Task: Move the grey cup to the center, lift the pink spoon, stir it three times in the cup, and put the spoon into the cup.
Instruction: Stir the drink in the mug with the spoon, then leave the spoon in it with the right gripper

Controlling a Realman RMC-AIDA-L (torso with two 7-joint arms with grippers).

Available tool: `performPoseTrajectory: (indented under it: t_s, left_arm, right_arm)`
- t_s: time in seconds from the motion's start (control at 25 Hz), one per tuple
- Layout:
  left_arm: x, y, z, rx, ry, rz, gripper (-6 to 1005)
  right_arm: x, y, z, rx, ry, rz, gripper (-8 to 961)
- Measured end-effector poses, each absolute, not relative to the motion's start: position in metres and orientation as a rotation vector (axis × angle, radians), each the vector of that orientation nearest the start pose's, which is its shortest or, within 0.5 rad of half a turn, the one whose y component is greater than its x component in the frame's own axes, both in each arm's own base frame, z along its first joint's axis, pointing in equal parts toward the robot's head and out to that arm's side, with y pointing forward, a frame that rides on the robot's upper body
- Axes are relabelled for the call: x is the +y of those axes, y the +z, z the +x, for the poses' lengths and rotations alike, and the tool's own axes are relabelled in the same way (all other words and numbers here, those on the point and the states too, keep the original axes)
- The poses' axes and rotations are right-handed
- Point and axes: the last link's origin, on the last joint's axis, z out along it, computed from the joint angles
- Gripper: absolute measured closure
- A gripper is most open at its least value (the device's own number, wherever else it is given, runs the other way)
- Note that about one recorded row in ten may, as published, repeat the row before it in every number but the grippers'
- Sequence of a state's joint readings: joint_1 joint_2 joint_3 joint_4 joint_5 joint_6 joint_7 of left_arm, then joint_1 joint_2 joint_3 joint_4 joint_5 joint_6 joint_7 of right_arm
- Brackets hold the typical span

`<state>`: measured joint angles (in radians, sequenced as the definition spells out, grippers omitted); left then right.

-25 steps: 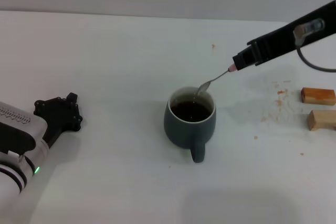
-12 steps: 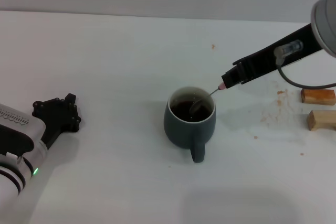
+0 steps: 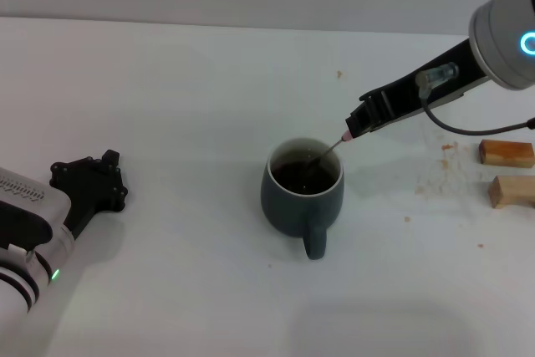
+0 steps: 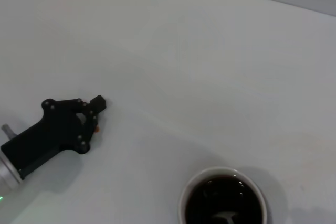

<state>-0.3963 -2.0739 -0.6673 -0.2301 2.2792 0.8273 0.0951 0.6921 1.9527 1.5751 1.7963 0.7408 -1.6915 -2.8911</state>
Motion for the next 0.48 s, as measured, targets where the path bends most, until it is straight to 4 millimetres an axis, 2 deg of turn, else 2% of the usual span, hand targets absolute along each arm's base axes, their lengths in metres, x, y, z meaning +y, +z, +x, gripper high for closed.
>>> performPoseTrajectory:
  t_s: [0.48]
  left_arm:
    - [0.308,-0.070,-0.354,-0.522,-0.259,-1.909,1000]
  right_arm:
    - [0.342,0.031,0.080,1.309,-0.210,-2.336,885]
